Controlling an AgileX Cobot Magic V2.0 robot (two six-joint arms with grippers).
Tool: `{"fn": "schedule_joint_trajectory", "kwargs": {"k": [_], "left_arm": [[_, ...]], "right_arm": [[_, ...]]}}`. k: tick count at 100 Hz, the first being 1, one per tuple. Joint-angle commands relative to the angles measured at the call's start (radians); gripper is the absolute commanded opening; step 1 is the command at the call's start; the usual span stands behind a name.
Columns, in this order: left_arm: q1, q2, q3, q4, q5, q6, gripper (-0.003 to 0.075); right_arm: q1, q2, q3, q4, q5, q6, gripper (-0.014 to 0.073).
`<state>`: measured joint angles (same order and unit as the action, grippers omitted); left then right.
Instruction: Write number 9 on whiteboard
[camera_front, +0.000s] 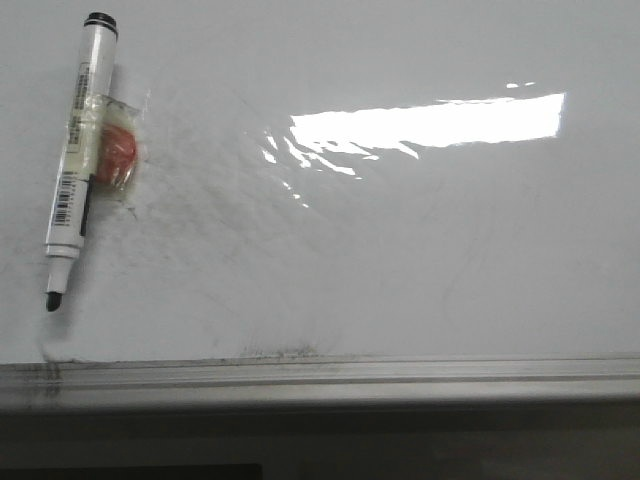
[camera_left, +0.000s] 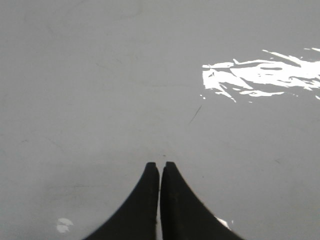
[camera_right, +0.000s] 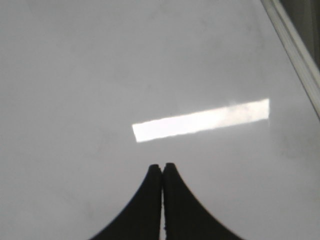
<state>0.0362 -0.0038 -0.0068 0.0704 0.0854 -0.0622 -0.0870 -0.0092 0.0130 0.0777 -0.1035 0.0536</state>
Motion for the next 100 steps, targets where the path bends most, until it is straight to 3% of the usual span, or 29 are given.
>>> {"fn": "schedule_joint_trajectory", "kwargs": {"k": [1, 18, 40, 72, 93, 100], "left_arm": [[0.000, -0.027, 0.040, -0.011, -0.080, -0.010, -0.0020], [0.000, -0.027, 0.040, -0.137, -0.080, -0.010, -0.0020], [-0.002, -0.010, -0.046, -0.128, -0.015, -0.010, -0.0021], [-0.002, 0.170, -0.252, -0.096, 0.056, -0.006, -0.0020], [-0.002, 0.227, -0.267, -0.096, 0.112, -0.006, -0.0014], [-0.002, 0.229, -0.267, -0.096, 0.101, -0.006, 0.0045]], "right_arm": [[0.001, -0.021, 0.010, 0.001, 0.013, -0.008, -0.0064], [0.001, -0.021, 0.008, 0.001, 0.045, -0.006, -0.0064], [0.004, 0.010, -0.103, 0.035, 0.224, 0.005, -0.0064], [0.017, 0.231, -0.311, 0.037, 0.515, 0.005, -0.0063], [0.035, 0.255, -0.324, 0.041, 0.490, 0.005, -0.0063], [0.035, 0.255, -0.324, 0.041, 0.468, 0.005, -0.0063]]}}
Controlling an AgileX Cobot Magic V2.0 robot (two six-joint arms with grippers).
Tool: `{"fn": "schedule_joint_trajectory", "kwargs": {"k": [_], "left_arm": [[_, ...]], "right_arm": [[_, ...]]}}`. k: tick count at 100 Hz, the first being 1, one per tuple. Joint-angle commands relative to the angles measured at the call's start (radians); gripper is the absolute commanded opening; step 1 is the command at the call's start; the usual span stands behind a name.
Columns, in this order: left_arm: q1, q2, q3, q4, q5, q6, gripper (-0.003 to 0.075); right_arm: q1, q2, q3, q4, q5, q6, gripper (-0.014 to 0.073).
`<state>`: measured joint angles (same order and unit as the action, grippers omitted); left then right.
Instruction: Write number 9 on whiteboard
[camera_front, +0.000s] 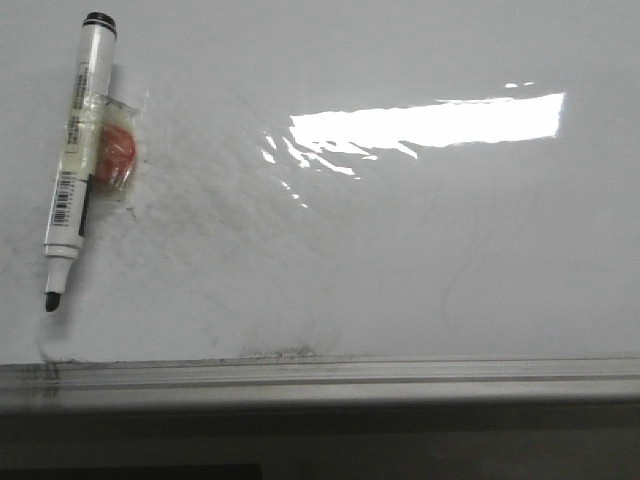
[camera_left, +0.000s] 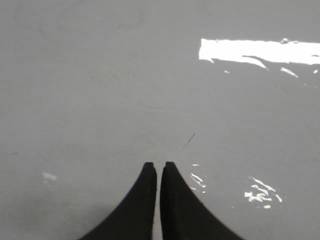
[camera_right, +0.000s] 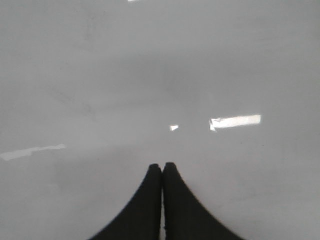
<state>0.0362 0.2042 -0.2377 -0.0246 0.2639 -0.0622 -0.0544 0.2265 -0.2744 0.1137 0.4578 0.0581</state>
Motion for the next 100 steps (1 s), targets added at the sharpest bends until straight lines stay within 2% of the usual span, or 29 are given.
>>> {"fn": "schedule_joint_trajectory", "kwargs": {"k": [1, 5, 15, 22, 36, 47, 56, 68, 100], "left_arm": [[-0.002, 0.021, -0.036, -0.001, -0.080, -0.006, 0.0066], [-0.002, 0.021, -0.036, -0.001, -0.098, -0.006, 0.0131], [-0.002, 0.021, -0.036, -0.001, -0.149, -0.006, 0.0360], [-0.002, 0.021, -0.036, -0.012, -0.186, -0.006, 0.0436], [-0.002, 0.023, -0.030, -0.091, -0.264, -0.006, 0.0440], [-0.018, 0.050, -0.032, -0.009, -0.329, -0.006, 0.0440], [-0.076, 0.085, -0.034, 0.007, -0.380, -0.006, 0.0440], [-0.214, 0.133, -0.041, 0.007, -0.393, -0.006, 0.0440], [-0.686, 0.338, -0.041, 0.007, -0.407, -0.006, 0.0440]], "right_arm": [[0.002, 0.019, -0.037, 0.005, -0.096, 0.001, -0.0063], [0.002, 0.019, -0.037, 0.005, -0.100, 0.001, -0.0063], [0.002, 0.019, -0.037, 0.005, -0.100, 0.001, -0.0064], [0.002, 0.019, -0.037, 0.005, -0.100, 0.001, -0.0063], [0.002, 0.019, -0.037, 0.005, -0.100, 0.001, -0.0064], [0.002, 0.019, -0.037, 0.005, -0.100, 0.001, -0.0063], [0.002, 0.019, -0.037, 0.005, -0.100, 0.001, -0.0063], [0.002, 0.019, -0.037, 0.005, -0.098, 0.001, -0.0063], [0.002, 0.019, -0.037, 0.005, -0.094, 0.001, -0.0063]]}}
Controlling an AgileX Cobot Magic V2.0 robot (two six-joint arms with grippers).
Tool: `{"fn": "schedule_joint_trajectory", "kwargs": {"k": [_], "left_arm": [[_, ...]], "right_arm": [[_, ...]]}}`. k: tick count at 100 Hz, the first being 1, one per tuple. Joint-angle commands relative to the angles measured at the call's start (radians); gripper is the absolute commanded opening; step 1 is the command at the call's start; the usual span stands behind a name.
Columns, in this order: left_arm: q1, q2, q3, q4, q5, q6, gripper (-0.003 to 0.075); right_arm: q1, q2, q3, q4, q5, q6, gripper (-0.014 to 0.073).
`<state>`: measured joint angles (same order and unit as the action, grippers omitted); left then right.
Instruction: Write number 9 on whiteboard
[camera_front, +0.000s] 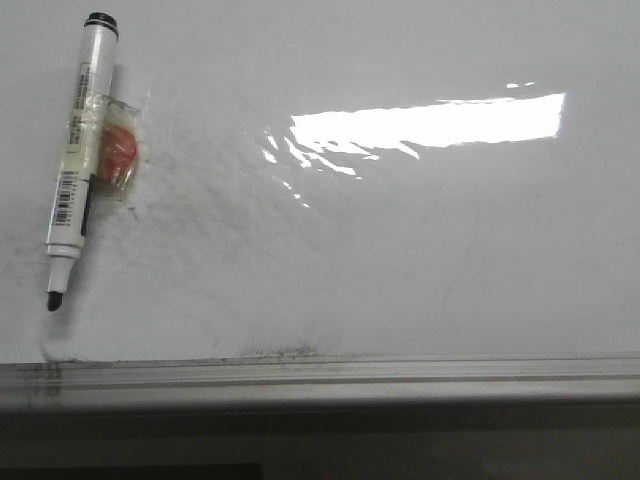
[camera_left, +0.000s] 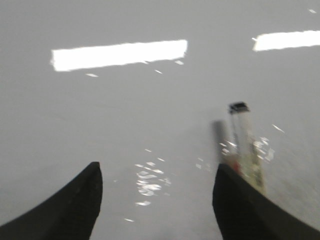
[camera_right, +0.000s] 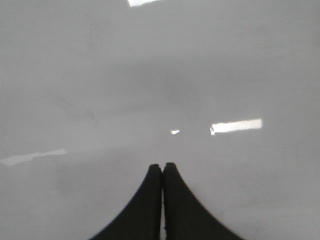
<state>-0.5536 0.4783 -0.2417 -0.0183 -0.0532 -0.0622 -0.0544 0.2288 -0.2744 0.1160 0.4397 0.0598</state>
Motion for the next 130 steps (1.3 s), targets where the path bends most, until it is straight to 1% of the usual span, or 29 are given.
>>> {"fn": "schedule_joint_trajectory", "kwargs": {"k": [1, 13, 25, 40, 73, 77, 82, 85, 87, 89, 91, 93, 94, 97, 102, 123, 130], "left_arm": [[-0.105, 0.077, -0.037, 0.001, -0.092, -0.006, 0.0440], [-0.223, 0.185, -0.037, -0.025, -0.136, -0.006, 0.0440], [-0.277, 0.274, -0.037, -0.121, -0.218, -0.006, 0.0440], [-0.289, 0.364, -0.037, -0.138, -0.302, -0.011, 0.0440], [-0.289, 0.517, -0.037, -0.138, -0.339, -0.016, 0.0434], [-0.289, 0.536, -0.037, -0.143, -0.344, -0.016, 0.0407], [-0.289, 0.555, -0.037, -0.164, -0.346, -0.016, 0.0349], [-0.289, 0.567, -0.037, -0.183, -0.346, -0.016, 0.0290], [-0.289, 0.571, -0.037, -0.189, -0.344, -0.016, 0.0263], [-0.289, 0.580, -0.037, -0.194, -0.344, -0.016, 0.0207], [-0.289, 0.584, -0.037, -0.196, -0.344, -0.016, 0.0179], [-0.289, 0.591, -0.037, -0.201, -0.344, -0.016, 0.0124], [-0.289, 0.591, -0.037, -0.201, -0.344, -0.016, 0.0124], [-0.289, 0.600, -0.037, -0.201, -0.344, -0.016, 0.0059], [-0.289, 0.606, -0.037, -0.201, -0.344, -0.016, -0.0022], [-0.291, 0.615, -0.039, -0.197, -0.344, -0.016, -0.0020], [-0.291, 0.605, -0.057, -0.143, -0.344, -0.016, -0.0020]], "right_arm": [[0.002, 0.017, -0.037, 0.003, -0.076, -0.001, -0.0063], [0.002, 0.017, -0.037, 0.003, -0.076, -0.001, -0.0063], [0.002, 0.017, -0.037, 0.003, -0.074, -0.001, -0.0063], [0.002, 0.017, -0.037, 0.003, -0.072, -0.001, -0.0063], [0.009, 0.017, -0.037, 0.003, -0.084, -0.001, -0.0063], [0.018, 0.017, -0.037, 0.003, -0.081, -0.001, -0.0063], [0.033, 0.017, -0.037, 0.003, -0.065, -0.001, -0.0063], [0.044, 0.017, -0.037, 0.003, -0.054, -0.001, -0.0063], [0.052, 0.017, -0.037, 0.003, -0.047, -0.001, -0.0063], [0.061, 0.017, -0.037, -0.001, -0.042, -0.001, -0.0064], [0.071, 0.017, -0.037, -0.004, -0.038, -0.001, -0.0063], [0.082, 0.017, -0.037, -0.006, -0.034, -0.001, -0.0063], [0.086, 0.017, -0.037, -0.008, -0.032, -0.001, -0.0063], [0.106, 0.017, -0.037, -0.008, -0.031, -0.001, -0.0063], [0.144, 0.017, -0.037, -0.015, -0.031, -0.001, -0.0063], [0.342, 0.081, -0.055, -0.024, -0.013, -0.003, -0.0063], [0.399, 0.133, -0.085, -0.024, -0.006, -0.022, -0.0063]]}}
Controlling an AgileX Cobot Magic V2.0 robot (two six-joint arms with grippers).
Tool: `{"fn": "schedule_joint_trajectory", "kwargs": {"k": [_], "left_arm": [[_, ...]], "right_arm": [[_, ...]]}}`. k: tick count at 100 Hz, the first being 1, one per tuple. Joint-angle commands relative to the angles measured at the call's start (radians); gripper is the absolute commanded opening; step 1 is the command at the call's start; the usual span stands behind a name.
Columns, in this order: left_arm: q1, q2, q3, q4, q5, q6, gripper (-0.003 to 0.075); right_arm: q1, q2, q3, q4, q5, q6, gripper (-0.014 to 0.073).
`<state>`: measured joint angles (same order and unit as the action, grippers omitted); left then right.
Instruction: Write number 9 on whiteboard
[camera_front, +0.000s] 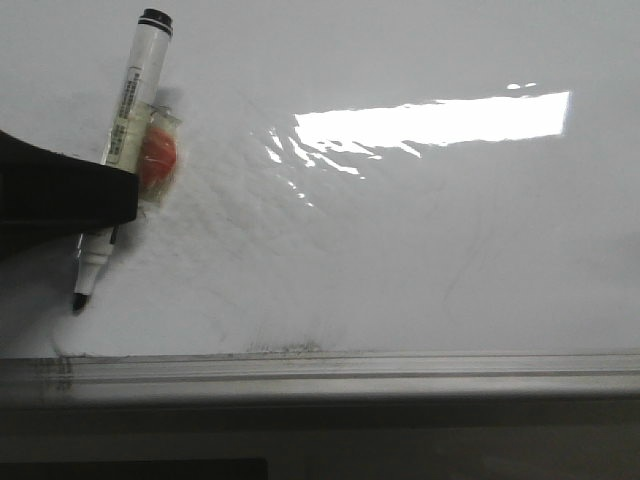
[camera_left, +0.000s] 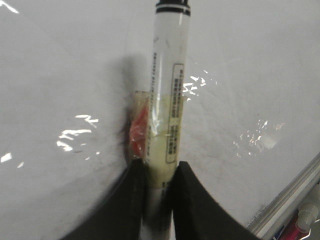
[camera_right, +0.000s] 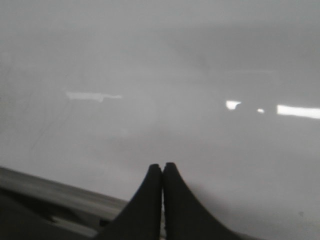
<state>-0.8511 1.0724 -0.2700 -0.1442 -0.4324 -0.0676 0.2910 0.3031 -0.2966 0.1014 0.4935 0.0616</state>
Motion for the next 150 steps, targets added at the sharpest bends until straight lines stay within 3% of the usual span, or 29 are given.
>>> {"fn": "schedule_joint_trajectory", "kwargs": {"k": [1, 17, 37, 45, 63, 108, 115, 131, 139, 150], "left_arm": [[0.006, 0.009, -0.033, 0.004, 0.036, -0.010, -0.0020], [0.006, -0.037, -0.088, 0.263, 0.043, -0.010, -0.0020], [0.006, -0.080, -0.125, 0.486, 0.051, -0.010, -0.0020], [0.006, -0.094, -0.127, 0.559, 0.042, -0.010, -0.0020], [0.006, -0.096, -0.127, 0.679, 0.038, -0.010, -0.0020], [0.006, -0.096, -0.127, 0.683, 0.029, -0.010, -0.0020], [0.006, -0.096, -0.127, 0.683, 0.029, -0.010, -0.0020], [0.006, -0.096, -0.127, 0.683, 0.029, -0.010, -0.0018], [0.006, -0.096, -0.127, 0.683, 0.029, -0.010, 0.0011], [0.006, -0.096, -0.127, 0.683, 0.038, -0.010, 0.0108]], "right_arm": [[0.060, 0.069, -0.067, -0.010, -0.057, -0.031, -0.0063], [0.211, 0.207, -0.188, 0.025, -0.051, -0.110, -0.0036], [0.431, 0.396, -0.379, 0.025, -0.043, -0.110, 0.0269], [0.509, 0.479, -0.454, 0.025, -0.046, -0.110, 0.0318], [0.621, 0.647, -0.577, 0.021, -0.056, -0.110, 0.0311], [0.624, 0.857, -0.669, 0.021, -0.156, -0.108, 0.0307], [0.624, 0.861, -0.669, 0.021, -0.156, -0.108, 0.0237], [0.624, 0.863, -0.669, 0.021, -0.154, -0.108, -0.0064], [0.624, 0.863, -0.669, 0.021, -0.152, -0.108, -0.0064], [0.624, 0.863, -0.669, 0.021, -0.151, -0.108, -0.0064]]}}
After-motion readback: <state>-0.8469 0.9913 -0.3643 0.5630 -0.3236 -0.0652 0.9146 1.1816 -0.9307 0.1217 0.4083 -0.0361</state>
